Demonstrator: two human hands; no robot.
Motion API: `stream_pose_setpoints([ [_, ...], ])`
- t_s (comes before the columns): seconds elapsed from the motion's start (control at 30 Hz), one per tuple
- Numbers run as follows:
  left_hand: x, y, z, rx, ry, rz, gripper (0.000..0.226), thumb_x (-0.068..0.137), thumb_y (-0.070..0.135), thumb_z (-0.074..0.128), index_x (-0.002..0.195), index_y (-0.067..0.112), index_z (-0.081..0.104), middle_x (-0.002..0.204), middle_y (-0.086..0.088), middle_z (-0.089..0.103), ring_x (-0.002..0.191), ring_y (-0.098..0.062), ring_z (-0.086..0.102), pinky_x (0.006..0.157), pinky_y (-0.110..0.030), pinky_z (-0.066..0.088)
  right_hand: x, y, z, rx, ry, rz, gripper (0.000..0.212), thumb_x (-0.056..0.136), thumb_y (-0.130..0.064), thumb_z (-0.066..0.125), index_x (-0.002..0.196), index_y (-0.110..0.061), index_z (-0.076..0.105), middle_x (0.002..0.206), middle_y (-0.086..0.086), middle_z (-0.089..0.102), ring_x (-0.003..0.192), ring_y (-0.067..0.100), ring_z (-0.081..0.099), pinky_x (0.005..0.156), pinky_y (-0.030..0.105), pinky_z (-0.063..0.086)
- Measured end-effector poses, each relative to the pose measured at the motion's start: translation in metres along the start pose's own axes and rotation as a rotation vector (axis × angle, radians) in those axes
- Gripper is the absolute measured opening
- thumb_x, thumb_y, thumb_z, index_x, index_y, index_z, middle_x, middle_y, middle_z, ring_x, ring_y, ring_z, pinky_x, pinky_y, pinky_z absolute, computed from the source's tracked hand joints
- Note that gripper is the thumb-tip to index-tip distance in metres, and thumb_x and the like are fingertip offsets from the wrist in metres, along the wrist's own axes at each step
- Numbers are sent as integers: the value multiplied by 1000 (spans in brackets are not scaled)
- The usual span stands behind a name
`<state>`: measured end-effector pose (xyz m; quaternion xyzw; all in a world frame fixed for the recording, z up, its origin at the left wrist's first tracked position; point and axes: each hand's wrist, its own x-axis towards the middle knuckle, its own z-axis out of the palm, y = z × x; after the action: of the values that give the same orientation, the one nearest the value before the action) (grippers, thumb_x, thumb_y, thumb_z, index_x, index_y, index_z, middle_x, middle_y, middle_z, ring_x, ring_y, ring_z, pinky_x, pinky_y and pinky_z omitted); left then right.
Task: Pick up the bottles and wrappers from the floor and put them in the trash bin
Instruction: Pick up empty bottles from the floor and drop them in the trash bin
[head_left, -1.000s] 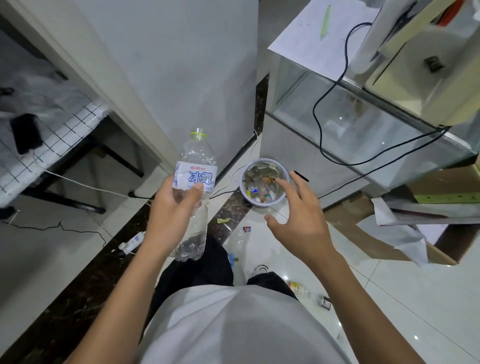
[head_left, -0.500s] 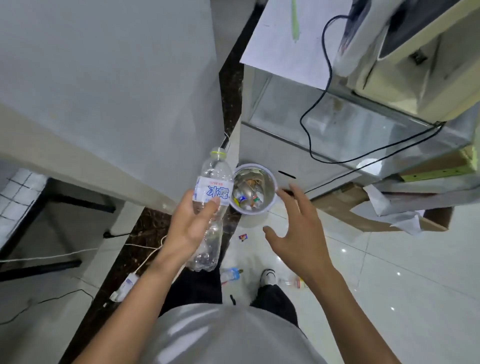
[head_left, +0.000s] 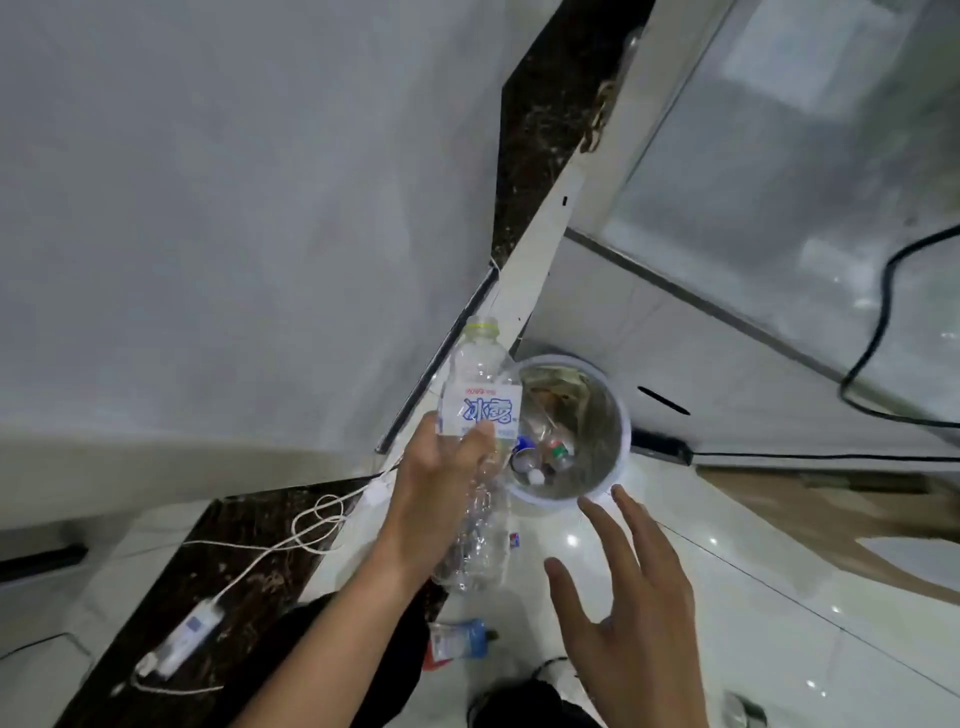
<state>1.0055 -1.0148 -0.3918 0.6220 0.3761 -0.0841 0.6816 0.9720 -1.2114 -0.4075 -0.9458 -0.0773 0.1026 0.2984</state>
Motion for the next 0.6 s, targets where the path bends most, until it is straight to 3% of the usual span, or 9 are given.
stream_pose_setpoints([
  [0.1, 60, -51, 25, -68, -30, -8, 22, 95, 33, 63, 116, 26, 65, 99, 2, 77, 89, -17, 74, 70, -29, 55, 33, 56, 60, 6, 30, 8, 55, 87, -57, 53, 133, -29, 62, 151, -2, 48, 135, 20, 48, 105, 31, 37],
  [0.23, 127, -117, 46, -116, -18, -34, 20, 94, 30, 63, 114, 27, 67, 97, 2, 77, 90, -18, 74, 75, -35, 58, 77, 125, 129, 78, 58, 22, 46, 94, -54, 46, 138, -41, 54, 156, -12, 39, 143, 8, 34, 113, 38, 33],
  [0.27, 141, -132, 49, -105, -6, -38, 20, 94, 31, 63, 113, 28, 67, 95, 4, 77, 89, -16, 75, 75, -33, 59, 87, 139, 148, 118, 82, 17, 46, 96, -53, 43, 139, -39, 54, 155, -14, 39, 143, 6, 33, 113, 37, 32],
  [0.37, 174, -168, 56, -90, -37, -56, 16, 92, 32, 64, 106, 24, 68, 80, 6, 76, 67, -8, 72, 51, -21, 53, 113, 176, 206, 191, 130, -47, 47, 101, -44, 38, 140, -24, 57, 147, -8, 50, 139, 9, 42, 113, 41, 37],
  [0.43, 189, -186, 53, -67, -80, -36, 15, 89, 32, 65, 96, 21, 71, 76, 2, 75, 64, -13, 70, 52, -25, 51, 118, 201, 235, 171, 99, -136, 46, 102, -39, 38, 141, -20, 56, 143, -5, 54, 136, 14, 46, 110, 50, 40],
  [0.53, 202, -200, 39, -52, -137, -14, 32, 70, 40, 68, 92, 18, 76, 77, -5, 74, 63, -19, 68, 54, -32, 55, 122, 226, 247, 183, 156, -205, 43, 104, -38, 35, 141, -28, 52, 138, -15, 54, 132, 9, 48, 108, 54, 41],
  [0.6, 200, -202, 38, -52, -196, -43, 45, 57, 45, 66, 89, 16, 80, 76, -7, 74, 61, -20, 69, 50, -31, 57, 123, 227, 242, 217, 191, -234, 41, 103, -40, 33, 140, -35, 51, 133, -27, 51, 129, 1, 47, 111, 45, 40],
])
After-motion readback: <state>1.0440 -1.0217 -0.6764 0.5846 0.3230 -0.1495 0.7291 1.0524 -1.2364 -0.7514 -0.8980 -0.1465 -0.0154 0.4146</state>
